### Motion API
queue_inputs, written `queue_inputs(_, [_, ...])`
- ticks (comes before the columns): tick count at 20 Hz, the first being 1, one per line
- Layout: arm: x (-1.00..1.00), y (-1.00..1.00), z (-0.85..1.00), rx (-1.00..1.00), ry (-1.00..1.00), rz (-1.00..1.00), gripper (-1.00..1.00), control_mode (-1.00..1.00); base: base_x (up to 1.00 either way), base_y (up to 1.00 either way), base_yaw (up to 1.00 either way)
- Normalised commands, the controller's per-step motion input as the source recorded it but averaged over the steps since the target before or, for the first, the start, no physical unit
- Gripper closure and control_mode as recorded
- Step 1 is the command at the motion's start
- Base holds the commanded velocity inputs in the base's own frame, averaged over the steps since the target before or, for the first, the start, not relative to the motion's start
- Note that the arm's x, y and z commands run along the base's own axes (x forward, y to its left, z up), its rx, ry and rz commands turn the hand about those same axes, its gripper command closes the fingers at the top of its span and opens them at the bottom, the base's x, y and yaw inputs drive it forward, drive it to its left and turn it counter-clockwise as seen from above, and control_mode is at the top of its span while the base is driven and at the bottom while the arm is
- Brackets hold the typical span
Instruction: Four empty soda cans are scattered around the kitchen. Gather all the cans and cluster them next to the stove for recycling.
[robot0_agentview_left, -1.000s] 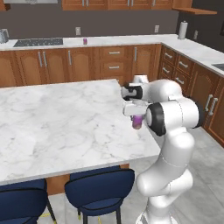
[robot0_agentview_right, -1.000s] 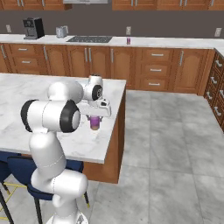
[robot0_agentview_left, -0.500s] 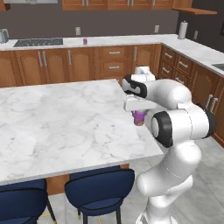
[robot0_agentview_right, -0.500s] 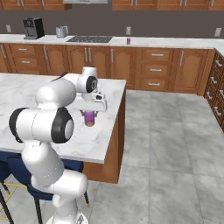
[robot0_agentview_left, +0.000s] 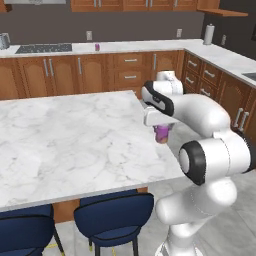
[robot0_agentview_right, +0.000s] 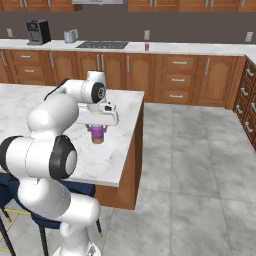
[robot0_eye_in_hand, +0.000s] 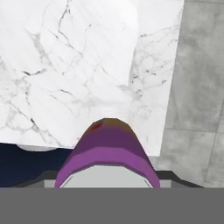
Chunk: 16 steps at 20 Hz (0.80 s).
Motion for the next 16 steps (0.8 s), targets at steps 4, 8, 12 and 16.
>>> queue_inputs(4, [-0.39,-0.03,0.14,0.0,0.0,0.05,1.0,-1.0,0.0,0.0,0.0])
queue_inputs(8, [-0.51,-0.12,0.08,0.0,-0.01,0.0,1.0,-1.0,0.0,0.0,0.0])
queue_inputs(12, [-0.4,-0.09,0.08,0.0,-0.03,0.0,1.0,-1.0,0.0,0.0,0.0])
queue_inputs(16, [-0.29,-0.07,0.14,0.0,-0.03,0.0,1.0,-1.0,0.0,0.0,0.0])
